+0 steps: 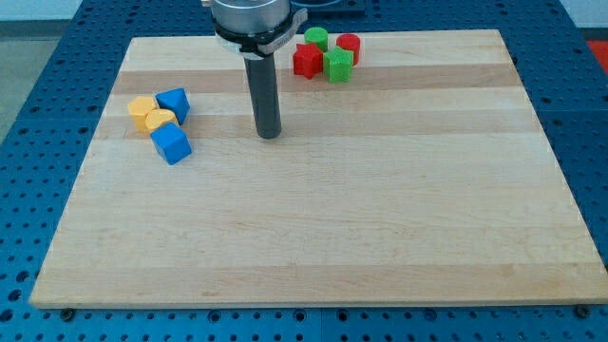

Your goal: Slide blue triangle towards the center

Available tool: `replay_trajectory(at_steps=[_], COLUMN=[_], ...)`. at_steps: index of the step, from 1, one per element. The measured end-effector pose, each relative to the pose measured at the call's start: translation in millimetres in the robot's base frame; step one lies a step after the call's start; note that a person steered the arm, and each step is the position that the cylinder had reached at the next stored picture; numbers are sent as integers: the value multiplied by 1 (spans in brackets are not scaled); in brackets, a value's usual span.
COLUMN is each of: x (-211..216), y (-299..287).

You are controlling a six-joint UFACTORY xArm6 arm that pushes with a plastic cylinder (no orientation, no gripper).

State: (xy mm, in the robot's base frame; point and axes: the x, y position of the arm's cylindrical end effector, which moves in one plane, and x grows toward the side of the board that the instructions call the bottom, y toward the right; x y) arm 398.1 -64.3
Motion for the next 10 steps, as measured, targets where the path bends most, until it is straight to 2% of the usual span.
replay_trajectory(at_steps=[3, 4, 6, 7, 8, 10], x=[0, -7, -88, -119, -110, -92], y=[-2, -28, -50, -101, -149, -158])
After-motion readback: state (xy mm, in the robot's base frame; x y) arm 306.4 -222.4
